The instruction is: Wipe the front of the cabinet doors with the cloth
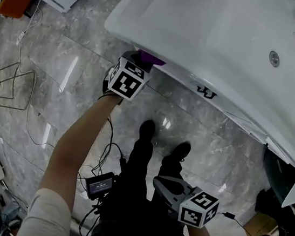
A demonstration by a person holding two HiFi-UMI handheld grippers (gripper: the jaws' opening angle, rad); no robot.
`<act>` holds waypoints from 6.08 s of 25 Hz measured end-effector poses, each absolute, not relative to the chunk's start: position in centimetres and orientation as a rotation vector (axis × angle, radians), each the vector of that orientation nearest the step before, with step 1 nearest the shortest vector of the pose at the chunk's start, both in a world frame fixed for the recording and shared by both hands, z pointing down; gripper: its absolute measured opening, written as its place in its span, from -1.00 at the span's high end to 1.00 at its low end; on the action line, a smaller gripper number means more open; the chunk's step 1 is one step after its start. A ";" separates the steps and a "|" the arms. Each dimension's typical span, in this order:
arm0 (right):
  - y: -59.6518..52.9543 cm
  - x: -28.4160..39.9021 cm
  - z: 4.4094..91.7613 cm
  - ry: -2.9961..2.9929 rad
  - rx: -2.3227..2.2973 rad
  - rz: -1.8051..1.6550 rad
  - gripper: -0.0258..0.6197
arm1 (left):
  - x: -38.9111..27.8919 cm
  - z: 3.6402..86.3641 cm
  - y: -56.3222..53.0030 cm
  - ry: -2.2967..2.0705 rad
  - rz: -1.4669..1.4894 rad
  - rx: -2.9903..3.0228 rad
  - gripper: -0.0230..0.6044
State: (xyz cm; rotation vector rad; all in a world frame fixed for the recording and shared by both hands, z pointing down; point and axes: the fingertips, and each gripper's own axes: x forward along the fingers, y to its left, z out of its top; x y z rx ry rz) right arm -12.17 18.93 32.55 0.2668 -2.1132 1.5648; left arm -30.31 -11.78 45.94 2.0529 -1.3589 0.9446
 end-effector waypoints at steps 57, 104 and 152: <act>19.1 -11.1 42.8 -2.138 0.309 1.808 0.89 | -19.1 43.5 -11.6 -1.493 0.724 2.247 0.58; 15.6 -2.3 46.3 -2.137 0.561 1.921 0.89 | -15.8 55.0 -8.6 -1.349 0.892 2.128 0.59; 20.5 0.8 52.8 -2.021 0.574 1.929 0.89 | -12.0 79.9 -8.9 -1.209 1.263 1.886 0.59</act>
